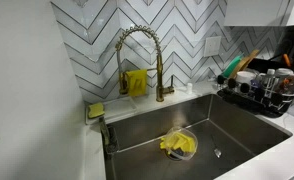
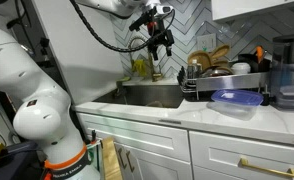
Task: Remove the lid from the lunchbox and put it in the drying rack
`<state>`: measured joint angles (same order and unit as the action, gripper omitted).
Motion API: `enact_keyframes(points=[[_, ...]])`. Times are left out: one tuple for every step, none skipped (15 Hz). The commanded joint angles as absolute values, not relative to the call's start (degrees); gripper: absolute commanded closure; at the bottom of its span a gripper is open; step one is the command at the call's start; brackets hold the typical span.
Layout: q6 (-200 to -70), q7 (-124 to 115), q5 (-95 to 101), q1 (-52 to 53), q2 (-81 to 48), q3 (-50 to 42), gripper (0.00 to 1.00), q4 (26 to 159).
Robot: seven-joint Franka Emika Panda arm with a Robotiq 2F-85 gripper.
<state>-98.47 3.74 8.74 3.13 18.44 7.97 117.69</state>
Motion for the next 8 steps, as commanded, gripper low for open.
enact_keyframes(points=[[-98.3,3.5,9.0,4.1,18.3,7.2,0.0,117.5],[-98.3,3.5,9.0,4.1,18.3,7.2,0.0,117.5],[-98.3,3.5,9.0,4.1,18.3,7.2,0.0,117.5],[-98.4,3.1,8.8,3.6,17.3,6.7,0.0,116.7],[-98.9,1.8,8.4,2.5,15.7,5.6,0.0,115.4],[-99.6,1.1,8.4,1.6,14.7,4.6,0.0,114.7],[-99.8,2.3,7.5,0.5,13.3,2.4,0.0,113.6],[-101.1,3.6,6.4,-0.2,12.4,0.7,0.0,113.2]])
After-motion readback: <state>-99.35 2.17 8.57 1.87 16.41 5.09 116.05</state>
